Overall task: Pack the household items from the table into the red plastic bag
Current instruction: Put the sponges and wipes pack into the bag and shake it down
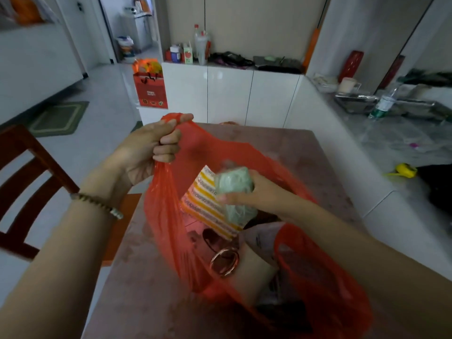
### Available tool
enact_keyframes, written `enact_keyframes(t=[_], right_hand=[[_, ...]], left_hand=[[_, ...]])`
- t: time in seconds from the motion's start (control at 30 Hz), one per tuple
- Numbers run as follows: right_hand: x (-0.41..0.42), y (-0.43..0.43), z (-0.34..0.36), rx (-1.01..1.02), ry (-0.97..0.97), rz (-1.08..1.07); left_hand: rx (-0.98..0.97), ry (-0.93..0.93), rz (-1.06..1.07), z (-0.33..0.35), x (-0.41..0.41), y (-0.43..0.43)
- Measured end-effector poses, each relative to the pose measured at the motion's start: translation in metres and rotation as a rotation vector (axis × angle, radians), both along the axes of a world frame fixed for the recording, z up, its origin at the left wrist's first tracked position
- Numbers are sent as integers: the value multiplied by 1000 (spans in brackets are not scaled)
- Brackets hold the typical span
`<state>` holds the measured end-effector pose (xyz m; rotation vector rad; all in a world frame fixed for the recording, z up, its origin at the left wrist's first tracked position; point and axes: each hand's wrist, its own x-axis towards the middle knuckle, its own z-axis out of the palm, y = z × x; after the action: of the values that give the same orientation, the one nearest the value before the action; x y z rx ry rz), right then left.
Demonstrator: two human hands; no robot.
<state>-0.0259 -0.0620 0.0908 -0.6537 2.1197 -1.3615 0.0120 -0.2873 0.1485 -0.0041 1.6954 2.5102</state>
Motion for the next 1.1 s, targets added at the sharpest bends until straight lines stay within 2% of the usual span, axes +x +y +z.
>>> enact_keyframes(t=[0.13,0.2,0.37,0.47,0.63,0.7,0.8,0.87,1.1], right_hand=[[0,-2,-5,284,146,109],[4,3,-5,302,187,134],[-10,15,17,153,211,132],[-33,26,34,-14,137,92],[-105,20,43,-343,21,-30],[-146,8,37,-379,-29,-105],[-210,-24,7,-291,-111,-186],[-244,-48,-27,-187,-232,-228],[-305,-128,-151,471,-591,-175]], left_hand=[[-8,2,-10,-5,-11,-9],[-47,11,-7,-7,-20,-13],[-139,8,10,-16,-45,-21],[-134,-3,-13,-24,-59,-31],[-66,-55,-16,-45,-88,-45],[-46,-93,4,-57,-104,-49],[-93,-182,40,-77,-130,-51],[-96,-261,49,-95,-146,-53],[-6,-415,74,-148,-174,-70]])
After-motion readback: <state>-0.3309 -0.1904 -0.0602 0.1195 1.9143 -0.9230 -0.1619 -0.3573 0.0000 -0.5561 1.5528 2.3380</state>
